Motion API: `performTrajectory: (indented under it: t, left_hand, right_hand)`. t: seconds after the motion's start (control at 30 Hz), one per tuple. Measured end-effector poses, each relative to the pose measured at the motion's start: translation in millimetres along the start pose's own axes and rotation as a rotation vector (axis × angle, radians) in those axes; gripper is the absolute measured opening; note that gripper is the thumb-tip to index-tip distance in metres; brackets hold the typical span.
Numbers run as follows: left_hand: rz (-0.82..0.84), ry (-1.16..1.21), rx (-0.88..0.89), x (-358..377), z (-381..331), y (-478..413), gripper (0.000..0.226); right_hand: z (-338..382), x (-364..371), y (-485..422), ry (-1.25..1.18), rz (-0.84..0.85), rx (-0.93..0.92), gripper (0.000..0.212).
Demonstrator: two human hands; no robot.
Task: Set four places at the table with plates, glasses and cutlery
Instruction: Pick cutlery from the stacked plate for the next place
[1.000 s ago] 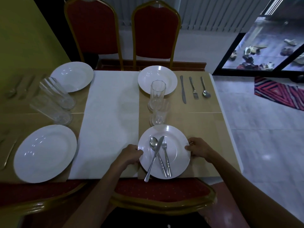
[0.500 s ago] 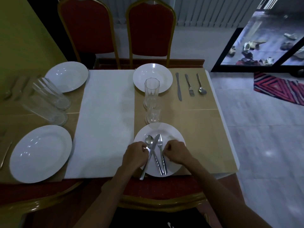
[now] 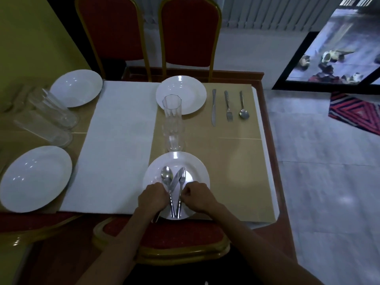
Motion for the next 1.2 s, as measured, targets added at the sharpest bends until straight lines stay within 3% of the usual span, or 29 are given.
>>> performTrajectory:
  t: [0.13, 0.3, 0.47, 0.6, 0.73, 0.9, 1.2]
  left_hand:
    - [0.012, 0.008, -0.097, 2, 0, 5, 0.033]
    - [-0.064, 0.122, -0.143, -21, -24, 26, 0.040]
    - [-0.040, 0.320, -0.004, -9, -91, 28, 0.030]
    - [-0.001, 0.456, 0.088, 22, -139, 23, 0.039]
    - [0.021, 0.466, 0.107, 42, -164, 23, 0.037]
    - [0.004, 0.456, 0.079, 46, -150, 19, 0.011]
    - [-0.075, 0.617, -0.004, 7, -75, 27, 0.017]
  right_hand:
    - [0, -9, 6, 0.038, 0.025, -0.058, 0.043]
    - [-13, -18, 15, -0.105, 0.055, -0.110, 0.032]
    - [-40, -44, 33, -0.196, -0.049, -0.145, 0.037]
    - [-87, -66, 42, -0.264, -0.156, -0.040, 0.028]
    - [-120, -71, 40, -0.307, -0.133, 0.084, 0.024]
    - [-133, -63, 21, -0.243, -0.079, 0.153, 0.026]
    - [-120, -55, -3, -0.133, -0.105, 0.242, 0.023]
Point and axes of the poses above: each hand's wrist, its own y-axis away from the middle knuckle, its own x-axis out of the palm, z = x × y, the point moved 6 cm from there along -y, towards the middle knuckle, and after that the axes turned 3 degrees about y, right-handed, at the moved point
